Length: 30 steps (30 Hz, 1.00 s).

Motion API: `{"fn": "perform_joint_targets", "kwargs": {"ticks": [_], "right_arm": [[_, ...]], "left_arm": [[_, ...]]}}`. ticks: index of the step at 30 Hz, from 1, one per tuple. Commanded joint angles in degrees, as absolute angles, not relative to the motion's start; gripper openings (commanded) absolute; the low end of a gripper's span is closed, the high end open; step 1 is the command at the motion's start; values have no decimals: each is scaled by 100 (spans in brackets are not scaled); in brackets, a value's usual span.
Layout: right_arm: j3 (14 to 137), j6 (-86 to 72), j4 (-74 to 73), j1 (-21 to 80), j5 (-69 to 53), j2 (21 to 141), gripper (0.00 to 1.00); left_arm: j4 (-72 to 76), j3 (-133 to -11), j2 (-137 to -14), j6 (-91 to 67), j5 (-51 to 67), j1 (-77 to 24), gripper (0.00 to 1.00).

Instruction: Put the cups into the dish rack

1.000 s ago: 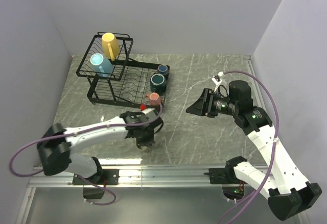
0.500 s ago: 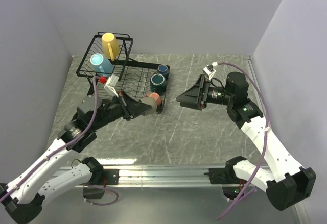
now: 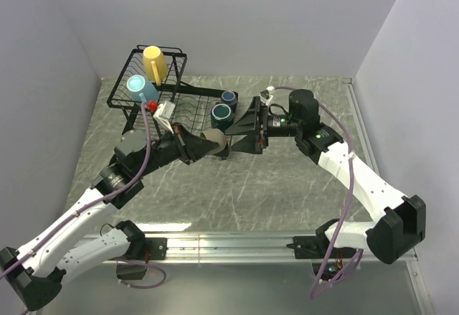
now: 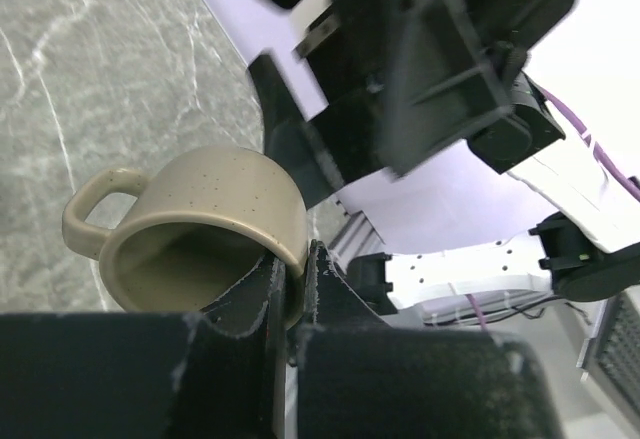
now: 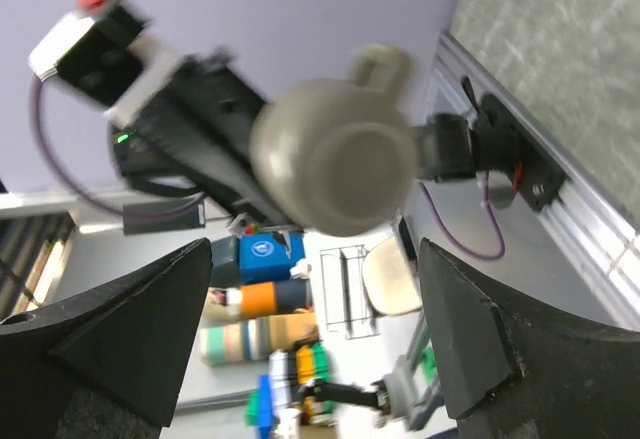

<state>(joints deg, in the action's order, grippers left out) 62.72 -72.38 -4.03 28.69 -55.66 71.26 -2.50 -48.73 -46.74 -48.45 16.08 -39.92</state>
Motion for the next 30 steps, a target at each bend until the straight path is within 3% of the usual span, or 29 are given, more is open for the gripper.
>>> {"fn": "perform_joint_targets", "kwargs": {"ticks": [1, 3, 7, 11, 20, 30], "right_arm": [[6250, -7451, -714, 2909, -5765, 7128, 90], [5968, -7953, -81, 2944, -5809, 7154, 90], [6021, -7910, -246, 3023, -5687, 7286, 90], [5810, -8769, 868, 3067, -5713, 7356, 90], [6126, -9333, 1511, 3252, -5643, 7725, 90], [6161, -9922, 2162, 3287, -5651, 7822, 82]], "left_arm": [[88, -5300, -4623, -4386, 1529, -3973, 1], [140, -5274, -4597, -4386, 1555, -3981, 1], [386, -5177, -4544, -4517, 1582, -3981, 1], [430, -5142, -4570, -4491, 1600, -3973, 1], [580, -5089, -4641, -4518, 1635, -3973, 1], [703, -4922, -4641, -4570, 1643, -3973, 1]]}}
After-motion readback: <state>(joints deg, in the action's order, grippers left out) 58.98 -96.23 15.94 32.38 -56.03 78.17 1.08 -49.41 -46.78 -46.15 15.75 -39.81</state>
